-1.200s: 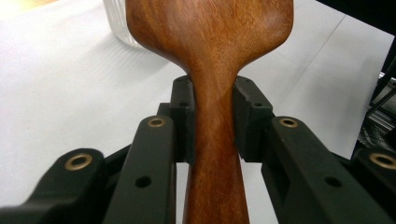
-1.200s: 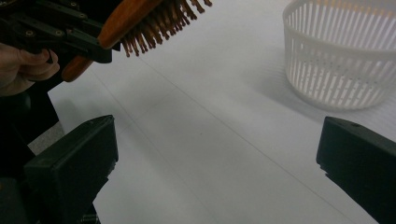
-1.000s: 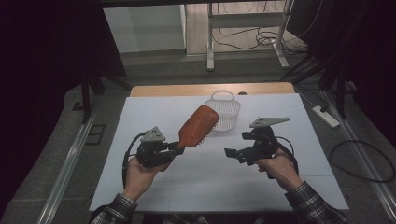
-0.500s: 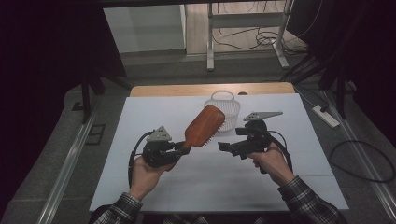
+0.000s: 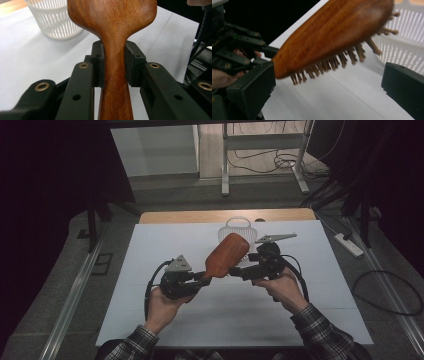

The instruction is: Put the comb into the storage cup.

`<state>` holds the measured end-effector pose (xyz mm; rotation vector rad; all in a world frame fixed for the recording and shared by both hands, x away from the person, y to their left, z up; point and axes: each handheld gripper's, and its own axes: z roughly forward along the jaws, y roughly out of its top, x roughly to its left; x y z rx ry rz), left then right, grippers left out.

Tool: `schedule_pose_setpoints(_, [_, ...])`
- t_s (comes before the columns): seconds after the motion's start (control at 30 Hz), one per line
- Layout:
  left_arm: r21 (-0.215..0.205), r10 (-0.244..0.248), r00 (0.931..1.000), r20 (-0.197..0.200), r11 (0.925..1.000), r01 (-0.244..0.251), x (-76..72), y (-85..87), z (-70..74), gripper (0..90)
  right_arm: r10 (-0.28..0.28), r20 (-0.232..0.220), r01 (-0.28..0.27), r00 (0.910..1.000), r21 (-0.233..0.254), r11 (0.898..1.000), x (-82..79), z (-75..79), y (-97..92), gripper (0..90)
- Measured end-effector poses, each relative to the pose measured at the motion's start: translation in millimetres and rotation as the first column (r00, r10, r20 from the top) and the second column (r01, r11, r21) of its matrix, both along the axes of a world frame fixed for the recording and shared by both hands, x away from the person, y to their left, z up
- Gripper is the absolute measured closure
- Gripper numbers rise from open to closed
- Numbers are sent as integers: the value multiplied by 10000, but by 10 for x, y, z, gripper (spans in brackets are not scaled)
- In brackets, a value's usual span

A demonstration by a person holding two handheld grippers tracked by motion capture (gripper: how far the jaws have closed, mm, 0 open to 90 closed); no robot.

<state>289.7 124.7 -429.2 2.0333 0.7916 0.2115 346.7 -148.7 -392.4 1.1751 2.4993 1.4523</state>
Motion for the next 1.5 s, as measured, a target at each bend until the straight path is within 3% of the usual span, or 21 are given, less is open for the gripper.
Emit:
schedule_pose_setpoints(0.37, [129,-142,9997,219,9998,139,-20,-81,14,720,-179,-202,181,9996,70,9998,68,-18,110,0])
schedule_pose_setpoints(0.93, [3,-79,9997,249,10000,79,-35,-126,-38,720,-265,-806,342,9964,954,9948,126,-39,107,178])
schedule_pose_setpoints(1.27, [345,-202,9998,37,9992,200,-6,-169,-101,720,-322,-1977,737,9797,2059,9758,181,-89,-4,369])
schedule_pose_setpoints(1.47, [650,-381,9991,-183,9971,392,19,-215,-153,720,158,-2900,748,9569,2985,9515,221,-100,-69,503])
schedule_pose_setpoints(1.5, [702,-391,9991,-180,9967,403,21,-222,-157,720,228,-2873,655,9576,2942,9535,217,-94,-69,514])
